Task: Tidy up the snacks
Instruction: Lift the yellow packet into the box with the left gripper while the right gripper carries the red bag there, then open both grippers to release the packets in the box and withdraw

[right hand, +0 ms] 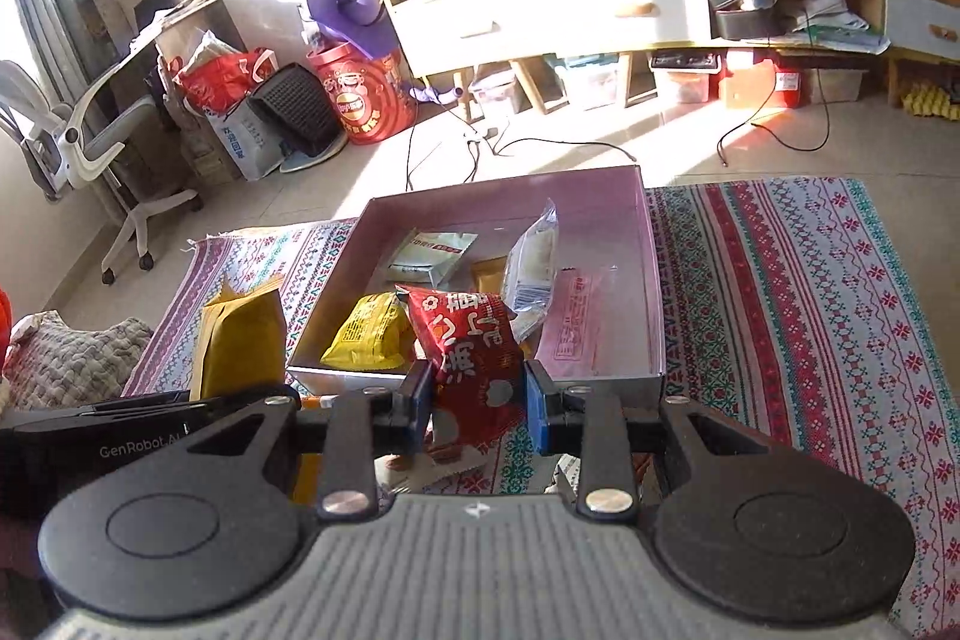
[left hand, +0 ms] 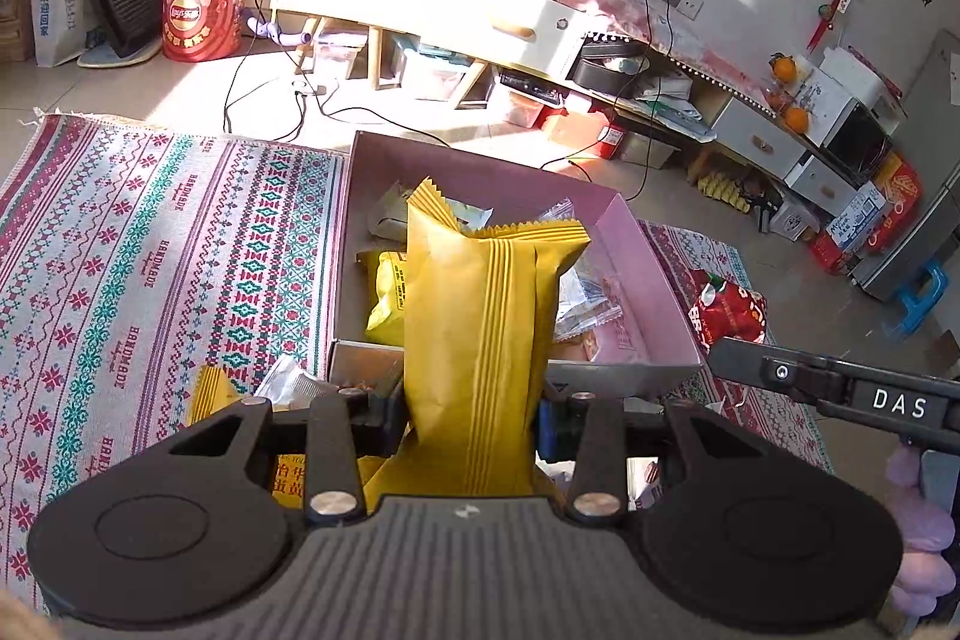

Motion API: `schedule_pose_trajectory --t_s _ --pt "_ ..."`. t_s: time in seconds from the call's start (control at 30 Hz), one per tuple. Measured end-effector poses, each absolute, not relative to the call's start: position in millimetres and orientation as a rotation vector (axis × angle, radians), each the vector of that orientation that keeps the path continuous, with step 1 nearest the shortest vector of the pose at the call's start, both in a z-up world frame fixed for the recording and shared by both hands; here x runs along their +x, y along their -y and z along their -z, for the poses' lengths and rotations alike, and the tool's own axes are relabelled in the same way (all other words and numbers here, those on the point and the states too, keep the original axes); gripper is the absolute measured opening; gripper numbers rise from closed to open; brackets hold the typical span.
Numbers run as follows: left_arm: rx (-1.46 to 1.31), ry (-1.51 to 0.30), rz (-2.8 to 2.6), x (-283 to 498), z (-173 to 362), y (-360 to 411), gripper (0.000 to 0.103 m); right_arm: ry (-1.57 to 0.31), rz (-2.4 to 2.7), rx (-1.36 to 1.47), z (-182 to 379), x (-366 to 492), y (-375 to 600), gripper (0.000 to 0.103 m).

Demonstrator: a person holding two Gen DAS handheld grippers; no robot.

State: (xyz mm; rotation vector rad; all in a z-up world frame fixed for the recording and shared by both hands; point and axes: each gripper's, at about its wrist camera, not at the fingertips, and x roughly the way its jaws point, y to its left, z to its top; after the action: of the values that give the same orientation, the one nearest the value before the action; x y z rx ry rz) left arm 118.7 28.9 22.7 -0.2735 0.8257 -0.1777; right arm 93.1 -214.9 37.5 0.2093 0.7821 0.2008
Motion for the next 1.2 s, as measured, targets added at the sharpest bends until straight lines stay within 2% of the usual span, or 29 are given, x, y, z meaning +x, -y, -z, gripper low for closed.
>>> schedule_pose_trajectory --t_s 0.33,0.67,0.7,0.77,0.8,0.83,0.93,1.2 --pt "-0.235 -0.828 0.152 180 -12 -8 0.046 -0.793 -0.115 0.336 -8 128 249 0.029" --pt "-0.186 -0.820 0.114 200 -1 10 0.046 -0.816 -0.109 0.342 3 135 250 0.030" --pt "-0.173 -0.814 0.110 200 -1 11 0.049 -0.815 -0.104 0.342 3 136 250 0.031" --pt "-0.159 -0.808 0.096 200 -1 13 0.061 -0.810 -0.092 0.348 1 134 251 0.045" --pt "-0.162 -0.804 0.093 199 -2 12 0.069 -0.805 -0.091 0.354 0 134 252 0.058" --pt "-0.169 -0.798 0.093 197 -3 11 0.073 -0.798 -0.091 0.357 -2 133 253 0.061" --pt "-0.181 -0.797 0.102 194 -5 6 0.081 -0.801 -0.095 0.353 -4 132 254 0.062" --pt "-0.209 -0.812 0.107 174 -11 -6 0.085 -0.797 -0.110 0.355 -13 124 253 0.071"
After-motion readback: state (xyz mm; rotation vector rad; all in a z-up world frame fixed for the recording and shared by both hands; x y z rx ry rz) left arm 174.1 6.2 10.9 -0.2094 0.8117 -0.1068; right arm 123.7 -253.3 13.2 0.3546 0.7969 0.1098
